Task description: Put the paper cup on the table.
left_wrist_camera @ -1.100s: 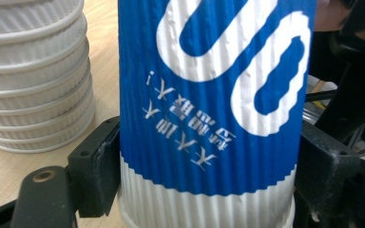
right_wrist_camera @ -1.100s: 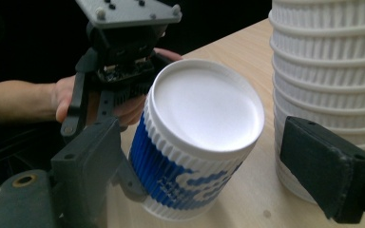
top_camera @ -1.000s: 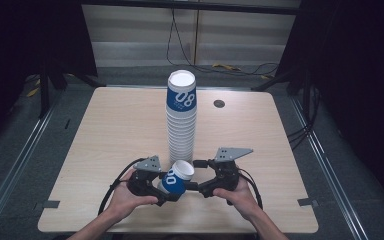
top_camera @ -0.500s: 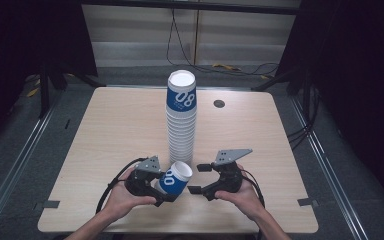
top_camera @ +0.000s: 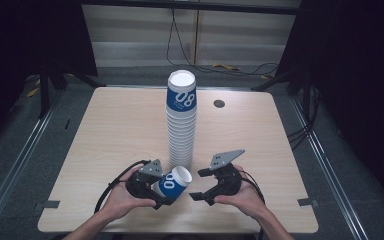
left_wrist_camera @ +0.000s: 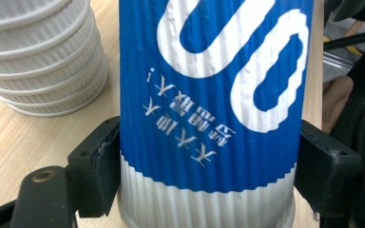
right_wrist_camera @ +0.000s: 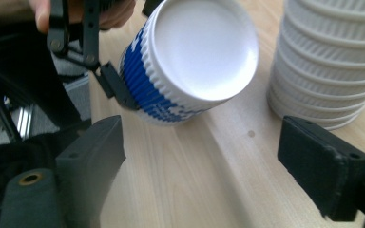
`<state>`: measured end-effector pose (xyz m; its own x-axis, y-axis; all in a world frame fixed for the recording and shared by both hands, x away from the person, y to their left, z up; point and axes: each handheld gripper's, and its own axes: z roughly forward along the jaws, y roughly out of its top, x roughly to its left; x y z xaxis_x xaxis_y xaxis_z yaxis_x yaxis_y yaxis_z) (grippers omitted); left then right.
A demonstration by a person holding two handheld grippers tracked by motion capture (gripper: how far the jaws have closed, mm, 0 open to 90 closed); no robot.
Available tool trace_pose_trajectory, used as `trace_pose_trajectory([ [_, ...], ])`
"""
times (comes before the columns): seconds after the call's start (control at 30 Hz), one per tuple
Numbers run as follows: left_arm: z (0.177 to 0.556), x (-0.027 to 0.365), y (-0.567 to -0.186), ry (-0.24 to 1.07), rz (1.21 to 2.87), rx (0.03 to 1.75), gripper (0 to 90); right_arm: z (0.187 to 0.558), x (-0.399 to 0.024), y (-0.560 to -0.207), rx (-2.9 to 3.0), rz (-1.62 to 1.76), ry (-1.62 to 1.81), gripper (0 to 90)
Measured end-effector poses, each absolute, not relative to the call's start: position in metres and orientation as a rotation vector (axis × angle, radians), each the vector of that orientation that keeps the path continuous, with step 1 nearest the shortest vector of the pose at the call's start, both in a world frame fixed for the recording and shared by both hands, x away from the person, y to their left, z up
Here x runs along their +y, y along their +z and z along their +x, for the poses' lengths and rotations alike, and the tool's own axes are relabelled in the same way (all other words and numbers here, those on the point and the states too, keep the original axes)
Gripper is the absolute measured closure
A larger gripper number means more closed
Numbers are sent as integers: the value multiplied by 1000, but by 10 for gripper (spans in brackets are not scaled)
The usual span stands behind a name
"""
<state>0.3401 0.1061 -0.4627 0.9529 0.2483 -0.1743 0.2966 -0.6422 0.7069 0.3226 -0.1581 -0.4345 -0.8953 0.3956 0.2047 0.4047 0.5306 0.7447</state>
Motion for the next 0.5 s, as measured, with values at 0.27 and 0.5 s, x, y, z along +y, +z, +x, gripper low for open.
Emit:
trace_pose_trajectory([
  [0.27,337,104,-464,-65,2336,368,211,322,-150,-437,-2805,-651,-1231,217],
  [0.5,335,97,-457,-44,2379,300,212,322,-147,-435,-2847,-605,-1149,199],
])
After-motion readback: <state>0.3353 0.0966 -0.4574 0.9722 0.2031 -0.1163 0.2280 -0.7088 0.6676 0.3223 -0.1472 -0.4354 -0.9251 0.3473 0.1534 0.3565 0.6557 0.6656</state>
